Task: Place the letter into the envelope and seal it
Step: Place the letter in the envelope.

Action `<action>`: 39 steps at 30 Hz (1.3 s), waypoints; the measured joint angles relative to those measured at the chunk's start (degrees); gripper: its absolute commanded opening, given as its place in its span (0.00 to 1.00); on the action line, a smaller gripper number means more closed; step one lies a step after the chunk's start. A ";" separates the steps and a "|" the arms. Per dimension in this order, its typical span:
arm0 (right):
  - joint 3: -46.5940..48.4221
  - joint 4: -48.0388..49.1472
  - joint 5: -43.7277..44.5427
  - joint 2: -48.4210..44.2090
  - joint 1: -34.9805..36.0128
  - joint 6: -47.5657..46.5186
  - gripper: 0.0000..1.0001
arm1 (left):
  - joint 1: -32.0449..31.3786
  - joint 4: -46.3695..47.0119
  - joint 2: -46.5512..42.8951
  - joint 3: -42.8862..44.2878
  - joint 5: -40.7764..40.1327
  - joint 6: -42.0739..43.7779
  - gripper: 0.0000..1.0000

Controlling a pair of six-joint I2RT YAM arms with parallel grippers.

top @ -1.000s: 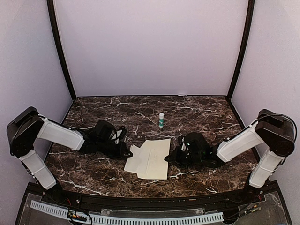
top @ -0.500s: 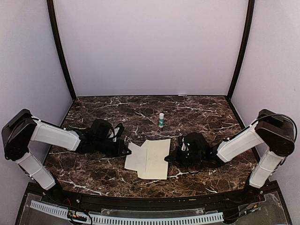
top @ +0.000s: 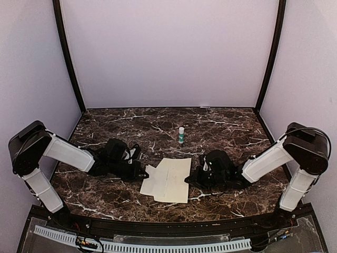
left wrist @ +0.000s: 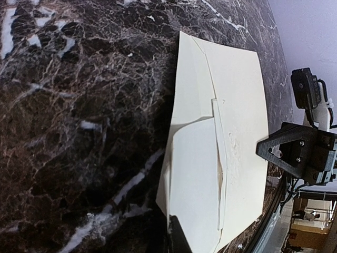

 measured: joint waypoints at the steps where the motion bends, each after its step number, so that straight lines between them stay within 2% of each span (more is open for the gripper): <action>1: 0.04 0.04 -0.04 0.17 0.02 0.02 0.00 | 0.02 0.61 0.24 -0.13 0.42 -0.26 0.00; 22: 0.85 0.98 -1.11 0.83 0.17 0.02 0.02 | -2.73 7.91 4.92 -0.39 2.12 -4.90 0.00; 39: 1.92 0.70 -1.42 2.67 0.28 -0.07 0.03 | -6.62 9.94 10.05 4.44 1.70 -6.88 0.00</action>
